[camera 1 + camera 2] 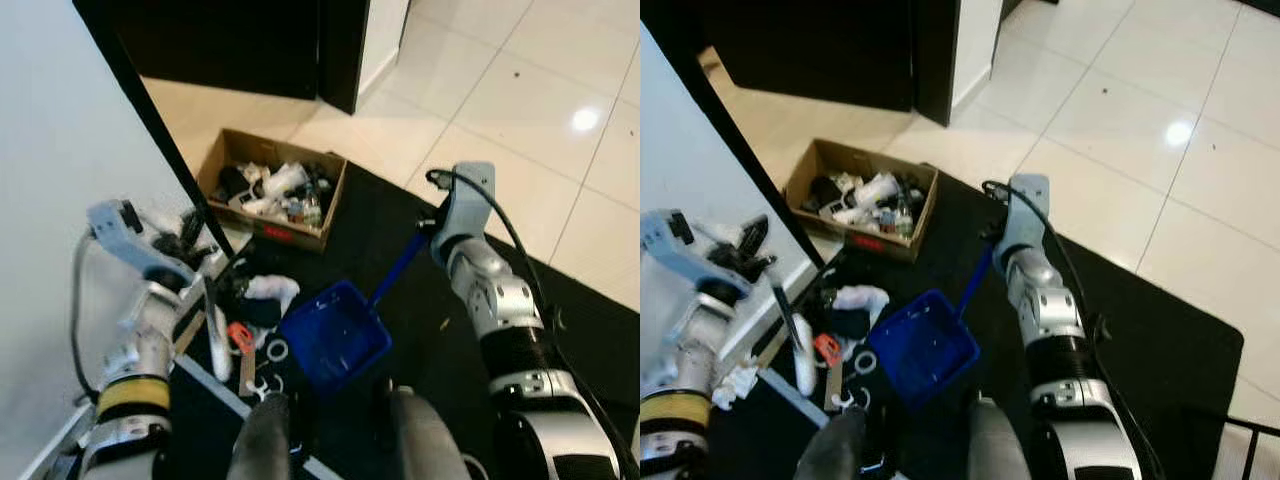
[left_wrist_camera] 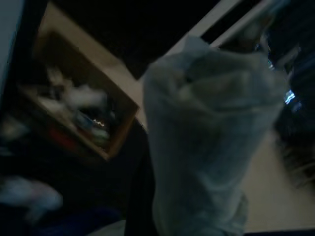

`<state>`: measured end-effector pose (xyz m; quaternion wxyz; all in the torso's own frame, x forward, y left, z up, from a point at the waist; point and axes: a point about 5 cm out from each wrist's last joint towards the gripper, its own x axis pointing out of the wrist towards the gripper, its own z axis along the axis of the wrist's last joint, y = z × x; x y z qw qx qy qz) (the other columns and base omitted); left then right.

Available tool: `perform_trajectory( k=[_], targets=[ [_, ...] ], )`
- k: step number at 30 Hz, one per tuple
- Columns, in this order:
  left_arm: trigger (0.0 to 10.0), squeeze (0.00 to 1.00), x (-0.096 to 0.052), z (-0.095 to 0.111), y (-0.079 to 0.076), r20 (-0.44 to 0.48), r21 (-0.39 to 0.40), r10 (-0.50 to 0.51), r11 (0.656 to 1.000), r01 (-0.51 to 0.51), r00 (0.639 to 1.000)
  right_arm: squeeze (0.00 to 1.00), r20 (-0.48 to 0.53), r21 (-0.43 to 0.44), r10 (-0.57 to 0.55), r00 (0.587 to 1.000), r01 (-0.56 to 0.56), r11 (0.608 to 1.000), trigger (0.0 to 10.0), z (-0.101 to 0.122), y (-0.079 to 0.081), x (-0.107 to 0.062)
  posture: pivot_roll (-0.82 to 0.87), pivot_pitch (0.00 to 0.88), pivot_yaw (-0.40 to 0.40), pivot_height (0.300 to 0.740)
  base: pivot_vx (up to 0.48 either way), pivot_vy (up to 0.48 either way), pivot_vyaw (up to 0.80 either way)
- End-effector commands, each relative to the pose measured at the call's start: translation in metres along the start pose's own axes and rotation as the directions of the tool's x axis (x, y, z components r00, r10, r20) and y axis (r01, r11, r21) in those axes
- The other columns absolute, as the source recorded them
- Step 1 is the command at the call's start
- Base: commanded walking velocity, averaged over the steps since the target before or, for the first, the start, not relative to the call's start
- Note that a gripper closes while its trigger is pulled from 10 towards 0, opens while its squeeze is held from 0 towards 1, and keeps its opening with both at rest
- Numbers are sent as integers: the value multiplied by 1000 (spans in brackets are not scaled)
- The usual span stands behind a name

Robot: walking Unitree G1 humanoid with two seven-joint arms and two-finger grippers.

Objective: Sweep floor

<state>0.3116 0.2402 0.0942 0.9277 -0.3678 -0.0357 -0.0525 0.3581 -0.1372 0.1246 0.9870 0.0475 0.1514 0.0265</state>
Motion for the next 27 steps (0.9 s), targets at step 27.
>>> perform_trajectory(
  k=[27],
  targets=[
    [10000,0,-12,-99,-125,-72,-615,-388,743,266,919,0,-96,44,-3,995,7,999,10000,-17,7,1,-92,303,-12,740,0,0,0]
  ],
)
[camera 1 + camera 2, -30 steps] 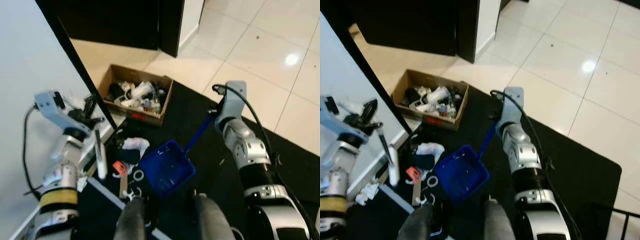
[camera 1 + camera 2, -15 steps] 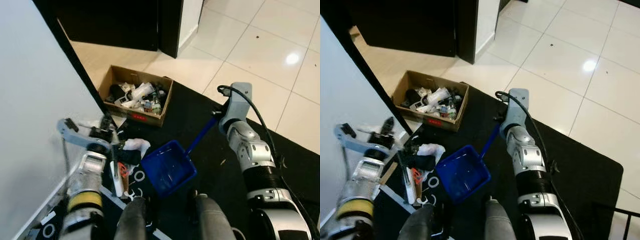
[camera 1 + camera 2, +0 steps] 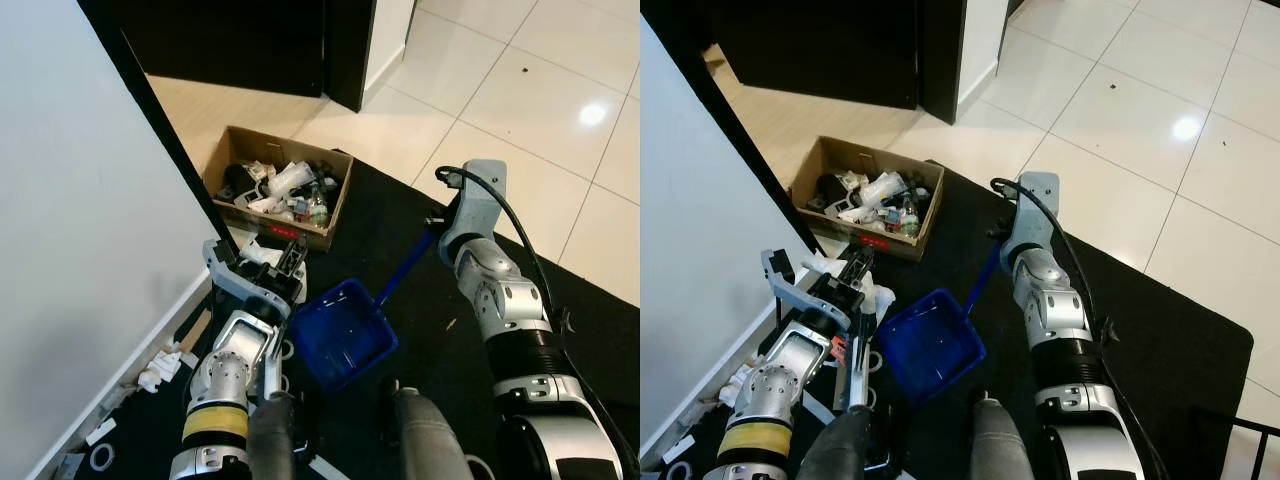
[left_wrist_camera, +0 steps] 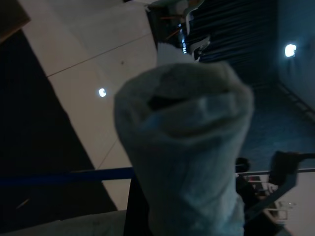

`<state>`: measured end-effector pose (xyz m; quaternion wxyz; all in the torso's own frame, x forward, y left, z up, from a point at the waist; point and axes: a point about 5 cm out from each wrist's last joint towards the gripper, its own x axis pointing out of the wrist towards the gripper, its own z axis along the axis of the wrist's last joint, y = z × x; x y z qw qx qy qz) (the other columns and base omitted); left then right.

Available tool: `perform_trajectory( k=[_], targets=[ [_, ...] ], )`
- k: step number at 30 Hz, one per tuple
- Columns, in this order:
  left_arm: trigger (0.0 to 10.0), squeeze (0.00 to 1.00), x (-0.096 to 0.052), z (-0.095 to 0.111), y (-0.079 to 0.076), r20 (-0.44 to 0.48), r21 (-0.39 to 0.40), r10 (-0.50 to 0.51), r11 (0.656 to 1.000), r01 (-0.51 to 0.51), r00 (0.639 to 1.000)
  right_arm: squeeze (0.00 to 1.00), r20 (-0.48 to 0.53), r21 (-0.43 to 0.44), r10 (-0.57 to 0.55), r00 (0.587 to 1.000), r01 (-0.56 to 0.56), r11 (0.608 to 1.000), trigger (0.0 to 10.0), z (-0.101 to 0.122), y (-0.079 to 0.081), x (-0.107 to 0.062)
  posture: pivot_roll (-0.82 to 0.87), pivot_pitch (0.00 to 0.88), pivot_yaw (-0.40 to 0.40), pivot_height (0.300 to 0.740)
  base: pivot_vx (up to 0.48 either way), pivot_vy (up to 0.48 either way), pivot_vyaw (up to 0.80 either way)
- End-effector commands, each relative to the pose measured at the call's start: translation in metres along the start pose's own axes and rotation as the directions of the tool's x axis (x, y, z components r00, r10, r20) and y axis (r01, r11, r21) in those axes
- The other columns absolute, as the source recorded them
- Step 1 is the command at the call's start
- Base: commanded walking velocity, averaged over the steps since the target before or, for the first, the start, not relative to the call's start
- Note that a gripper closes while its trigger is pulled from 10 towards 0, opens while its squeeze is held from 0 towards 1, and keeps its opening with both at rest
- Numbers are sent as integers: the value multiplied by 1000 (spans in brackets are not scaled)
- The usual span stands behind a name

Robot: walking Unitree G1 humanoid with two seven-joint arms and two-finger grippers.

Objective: Sweep floor

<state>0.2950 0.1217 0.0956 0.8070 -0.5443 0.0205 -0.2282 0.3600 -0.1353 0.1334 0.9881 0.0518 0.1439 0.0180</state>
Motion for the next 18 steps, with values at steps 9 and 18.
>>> perform_trajectory(
  k=[9,18],
  targets=[
    [10000,0,12,21,-48,103,25,-189,982,188,976,0,-112,98,71,991,-60,993,10000,-18,27,9,-51,299,-8,740,0,0,0],
    [10000,0,-22,113,-61,193,438,-181,895,81,964,0,-119,98,75,990,-64,993,10000,-21,26,9,-35,306,-11,740,0,0,0]
  ],
)
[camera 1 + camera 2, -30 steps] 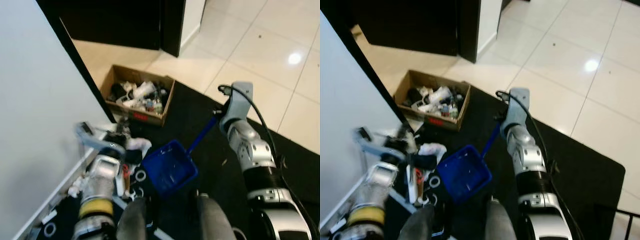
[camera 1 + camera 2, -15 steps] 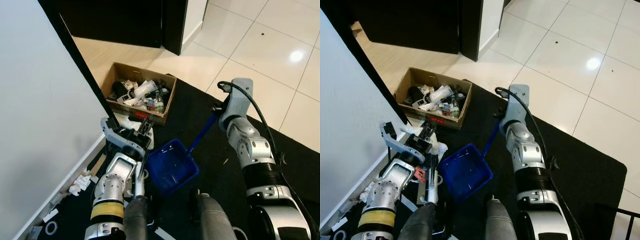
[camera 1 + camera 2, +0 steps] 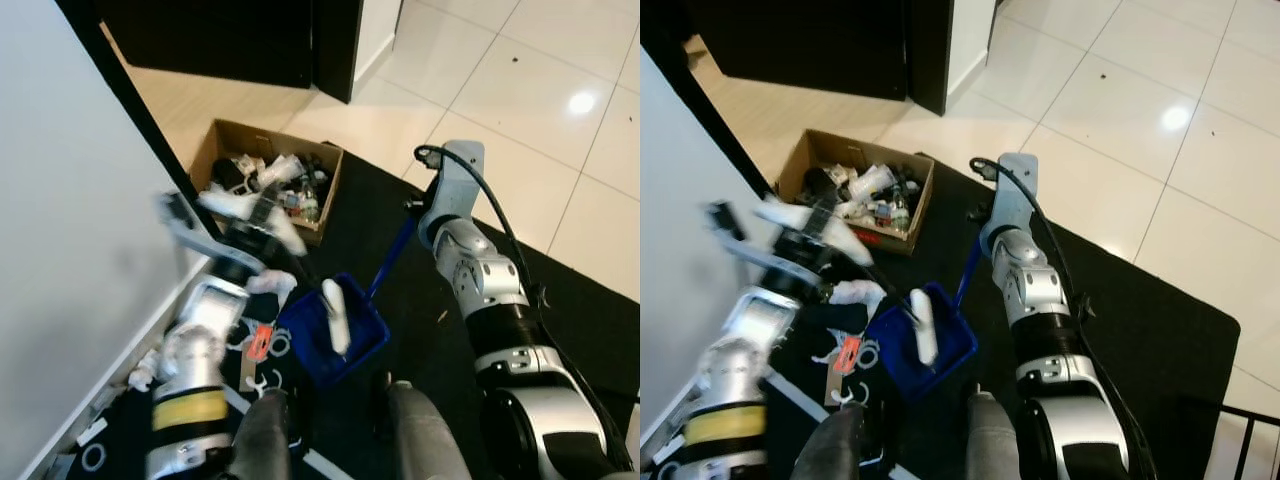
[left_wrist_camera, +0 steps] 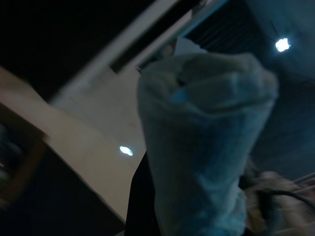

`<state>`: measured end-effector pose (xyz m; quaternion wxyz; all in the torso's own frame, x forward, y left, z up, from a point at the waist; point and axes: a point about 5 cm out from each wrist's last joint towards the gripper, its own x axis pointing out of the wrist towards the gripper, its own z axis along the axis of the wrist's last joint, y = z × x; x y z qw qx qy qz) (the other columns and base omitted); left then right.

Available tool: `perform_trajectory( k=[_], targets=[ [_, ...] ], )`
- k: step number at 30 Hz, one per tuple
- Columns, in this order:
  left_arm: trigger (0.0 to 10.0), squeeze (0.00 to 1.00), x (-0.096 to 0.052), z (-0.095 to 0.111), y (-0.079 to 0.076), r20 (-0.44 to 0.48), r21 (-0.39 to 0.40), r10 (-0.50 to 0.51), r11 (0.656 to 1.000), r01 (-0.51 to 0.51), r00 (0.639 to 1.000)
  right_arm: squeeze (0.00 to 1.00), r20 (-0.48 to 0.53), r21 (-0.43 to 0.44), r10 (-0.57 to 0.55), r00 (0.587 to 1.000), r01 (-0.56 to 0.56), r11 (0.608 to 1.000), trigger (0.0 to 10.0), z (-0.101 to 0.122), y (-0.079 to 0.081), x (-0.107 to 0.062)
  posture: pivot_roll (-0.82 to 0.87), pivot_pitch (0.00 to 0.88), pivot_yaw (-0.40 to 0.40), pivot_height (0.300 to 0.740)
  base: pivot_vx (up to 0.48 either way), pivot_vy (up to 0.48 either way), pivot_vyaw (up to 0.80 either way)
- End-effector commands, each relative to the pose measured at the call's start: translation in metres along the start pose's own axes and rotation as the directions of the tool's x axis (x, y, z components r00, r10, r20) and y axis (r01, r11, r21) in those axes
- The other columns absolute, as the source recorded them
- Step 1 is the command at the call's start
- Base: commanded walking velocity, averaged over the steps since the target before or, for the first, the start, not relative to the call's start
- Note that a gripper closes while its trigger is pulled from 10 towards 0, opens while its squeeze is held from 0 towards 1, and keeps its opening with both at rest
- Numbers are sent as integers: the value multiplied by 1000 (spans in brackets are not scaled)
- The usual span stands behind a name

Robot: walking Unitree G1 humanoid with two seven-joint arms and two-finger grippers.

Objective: Sweep floor

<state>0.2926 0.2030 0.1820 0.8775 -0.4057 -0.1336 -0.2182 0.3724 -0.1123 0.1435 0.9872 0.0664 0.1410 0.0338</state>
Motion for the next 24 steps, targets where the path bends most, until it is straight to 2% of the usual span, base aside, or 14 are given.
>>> perform_trajectory(
  k=[1,2,3,5,8,9,11,12,13,16,19,22,23,24],
  targets=[
    [10000,0,-9,24,-3,19,151,-21,988,17,1000,0,-129,72,33,991,-23,997,10000,-34,-1,-2,-33,308,-11,740,0,0,0],
    [10000,0,-13,34,-3,5,214,-17,977,15,1000,0,-133,71,29,991,-20,997,10000,-35,-3,-2,-32,309,-11,740,0,0,0],
    [10000,0,-13,34,-3,5,214,-17,977,15,1000,0,-133,71,29,991,-20,997,10000,-35,-3,-2,-32,309,-11,740,0,0,0],
    [10000,0,-17,39,-2,-16,268,-12,963,15,1000,0,-136,70,27,990,-17,997,10000,-37,-4,-2,-30,310,-12,740,0,0,0],
    [10000,0,-33,51,7,-97,414,44,910,0,994,0,-142,67,22,990,-13,998,10000,-39,-5,-3,-33,312,-10,740,0,0,0],
    [10000,0,-33,51,7,-97,414,44,910,0,994,0,-142,67,22,990,-13,998,10000,-39,-5,-3,-33,312,-10,740,0,0,0],
    [10000,0,-44,53,19,-139,471,108,881,-30,984,0,-144,63,17,989,-8,998,10000,-40,-6,-3,-32,312,-10,740,0,0,0],
    [10000,0,-50,51,27,-147,481,145,875,-57,978,0,-145,62,14,989,-5,998,10000,-40,-8,-4,-35,311,-10,740,0,0,0],
    [10000,0,-50,51,27,-147,481,145,875,-57,978,0,-145,62,14,989,-5,998,10000,-40,-8,-4,-35,311,-10,740,0,0,0],
    [10000,0,-67,42,46,-132,451,244,878,-161,961,0,-147,58,5,989,4,998,10000,-41,-12,-4,-42,311,-13,740,0,0,0],
    [10000,0,-86,17,69,-109,321,366,893,-316,924,0,-149,56,-2,989,10,998,10000,-42,-14,-5,-42,308,-14,740,0,0,0],
    [10000,0,-98,-6,80,-113,211,429,892,-400,896,0,-150,55,-4,989,13,998,10000,-43,-16,-5,-53,305,-18,740,0,0,0],
    [10000,0,-100,-16,81,-100,128,454,888,-442,885,0,-151,54,-6,989,14,998,10000,-43,-16,-5,-55,303,-20,740,0,0,0],
    [10000,0,-100,-16,81,-100,128,454,888,-442,885,0,-151,54,-6,989,14,998,10000,-43,-16,-5,-55,303,-20,740,0,0,0]
  ],
)
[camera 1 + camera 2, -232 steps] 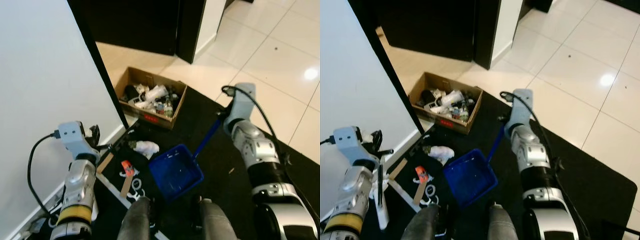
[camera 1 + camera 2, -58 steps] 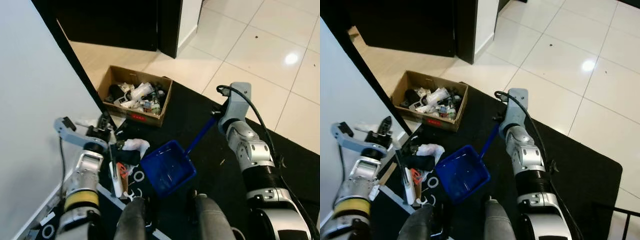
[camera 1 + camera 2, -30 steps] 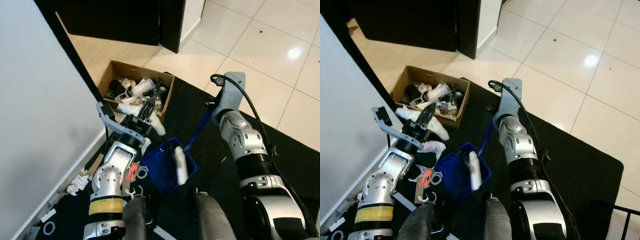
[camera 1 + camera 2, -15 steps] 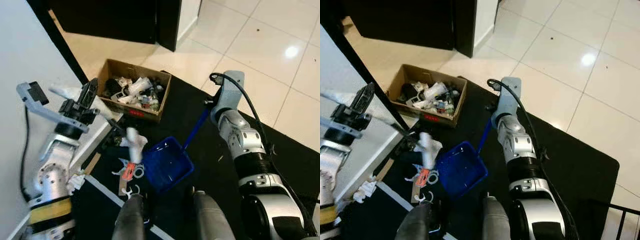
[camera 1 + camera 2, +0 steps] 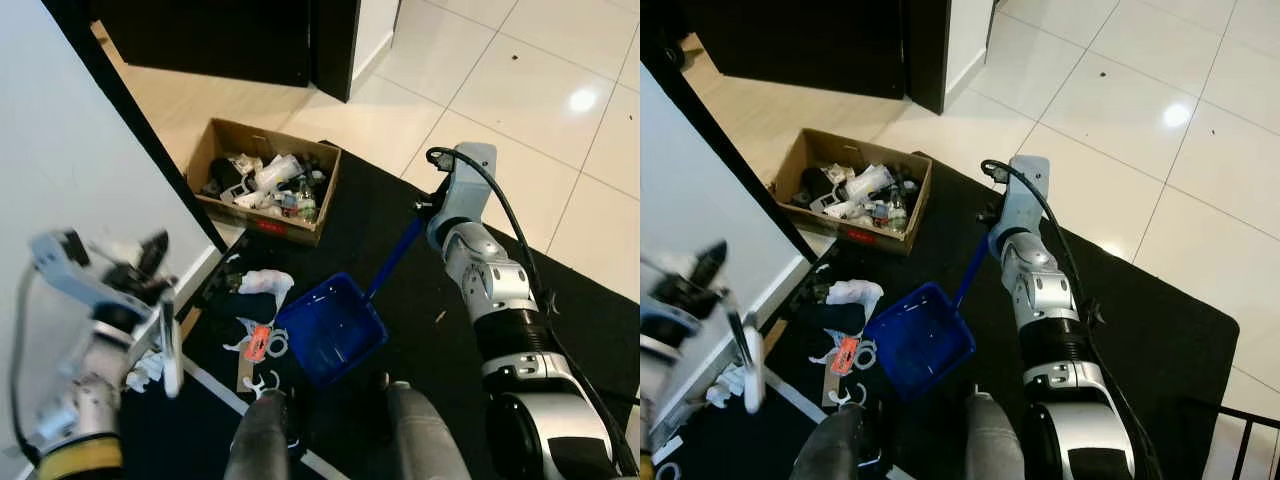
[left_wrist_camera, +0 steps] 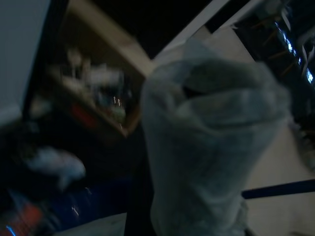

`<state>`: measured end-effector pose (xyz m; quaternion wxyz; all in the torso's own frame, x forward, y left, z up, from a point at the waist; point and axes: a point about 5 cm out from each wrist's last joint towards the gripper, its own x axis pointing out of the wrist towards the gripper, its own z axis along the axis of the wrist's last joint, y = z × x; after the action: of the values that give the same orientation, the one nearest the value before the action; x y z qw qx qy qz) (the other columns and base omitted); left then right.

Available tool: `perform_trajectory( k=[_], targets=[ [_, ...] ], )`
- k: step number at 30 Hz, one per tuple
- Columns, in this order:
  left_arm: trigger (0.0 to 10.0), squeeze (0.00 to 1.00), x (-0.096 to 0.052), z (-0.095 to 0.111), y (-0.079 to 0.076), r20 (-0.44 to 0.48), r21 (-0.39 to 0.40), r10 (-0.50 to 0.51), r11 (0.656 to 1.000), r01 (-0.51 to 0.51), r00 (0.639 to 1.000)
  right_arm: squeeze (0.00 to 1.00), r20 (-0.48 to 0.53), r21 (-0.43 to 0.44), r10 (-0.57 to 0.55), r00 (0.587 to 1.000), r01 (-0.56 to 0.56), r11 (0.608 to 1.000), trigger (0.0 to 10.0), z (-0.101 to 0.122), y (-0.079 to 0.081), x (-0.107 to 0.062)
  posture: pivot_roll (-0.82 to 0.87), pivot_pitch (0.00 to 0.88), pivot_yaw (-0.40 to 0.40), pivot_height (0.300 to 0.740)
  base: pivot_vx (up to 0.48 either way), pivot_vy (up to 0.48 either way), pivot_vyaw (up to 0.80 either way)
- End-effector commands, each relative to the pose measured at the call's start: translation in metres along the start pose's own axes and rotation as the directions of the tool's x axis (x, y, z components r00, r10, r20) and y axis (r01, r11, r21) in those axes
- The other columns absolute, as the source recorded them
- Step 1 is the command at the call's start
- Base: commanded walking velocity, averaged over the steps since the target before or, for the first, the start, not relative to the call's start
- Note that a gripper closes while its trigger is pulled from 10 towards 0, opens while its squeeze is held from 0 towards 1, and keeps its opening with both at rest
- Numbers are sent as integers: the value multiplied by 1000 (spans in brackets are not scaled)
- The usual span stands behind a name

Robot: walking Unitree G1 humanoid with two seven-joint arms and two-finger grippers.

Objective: Sweep floor

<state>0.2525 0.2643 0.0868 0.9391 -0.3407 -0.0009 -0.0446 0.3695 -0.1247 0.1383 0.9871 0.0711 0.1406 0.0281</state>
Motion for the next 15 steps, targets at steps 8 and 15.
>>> perform_trajectory(
  k=[8,15],
  targets=[
    [10000,0,21,-71,-55,-68,-384,-93,922,60,993,0,-151,35,3,989,2,999,10000,-37,-4,-2,-68,293,-26,740,0,0,0],
    [10000,0,50,-97,-132,-66,-551,-329,799,240,942,0,-146,32,13,989,-8,999,10000,-35,0,-1,-82,289,-26,740,0,0,0]
  ],
)
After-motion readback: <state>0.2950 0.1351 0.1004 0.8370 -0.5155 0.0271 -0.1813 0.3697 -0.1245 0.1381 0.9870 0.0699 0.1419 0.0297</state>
